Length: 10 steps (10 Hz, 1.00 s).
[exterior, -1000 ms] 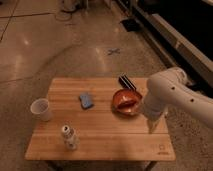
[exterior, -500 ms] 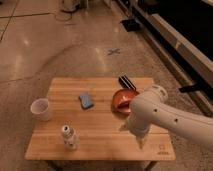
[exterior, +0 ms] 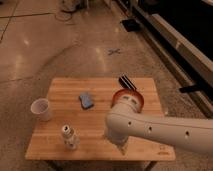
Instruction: Knock the bottle over
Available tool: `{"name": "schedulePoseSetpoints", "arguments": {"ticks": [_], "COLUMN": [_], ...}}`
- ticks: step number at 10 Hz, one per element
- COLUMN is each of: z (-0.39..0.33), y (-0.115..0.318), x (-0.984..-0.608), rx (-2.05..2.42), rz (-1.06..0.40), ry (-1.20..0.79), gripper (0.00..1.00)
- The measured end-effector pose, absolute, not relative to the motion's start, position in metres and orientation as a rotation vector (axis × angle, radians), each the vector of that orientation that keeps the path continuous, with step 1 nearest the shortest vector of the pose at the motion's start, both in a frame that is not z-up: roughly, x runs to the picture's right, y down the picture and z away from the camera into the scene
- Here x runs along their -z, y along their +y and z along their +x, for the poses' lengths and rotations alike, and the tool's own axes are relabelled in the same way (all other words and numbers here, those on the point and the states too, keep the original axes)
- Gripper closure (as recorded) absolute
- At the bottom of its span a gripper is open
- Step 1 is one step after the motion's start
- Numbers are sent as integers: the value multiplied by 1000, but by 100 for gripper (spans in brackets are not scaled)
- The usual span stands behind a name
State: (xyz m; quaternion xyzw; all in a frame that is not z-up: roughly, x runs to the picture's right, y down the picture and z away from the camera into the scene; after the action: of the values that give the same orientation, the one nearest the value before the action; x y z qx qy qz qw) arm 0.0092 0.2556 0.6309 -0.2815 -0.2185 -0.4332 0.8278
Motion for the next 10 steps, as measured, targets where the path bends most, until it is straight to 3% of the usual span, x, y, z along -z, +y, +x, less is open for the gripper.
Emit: {"name": "schedulePoseSetpoints", "arguments": {"ticks": [6,10], "z": [8,-35], "y": [254,241], "x": [-632,-642], "rx": [919,962], "rz": [-590,-531], "ry": [-466,-507], "gripper": [31,31]}}
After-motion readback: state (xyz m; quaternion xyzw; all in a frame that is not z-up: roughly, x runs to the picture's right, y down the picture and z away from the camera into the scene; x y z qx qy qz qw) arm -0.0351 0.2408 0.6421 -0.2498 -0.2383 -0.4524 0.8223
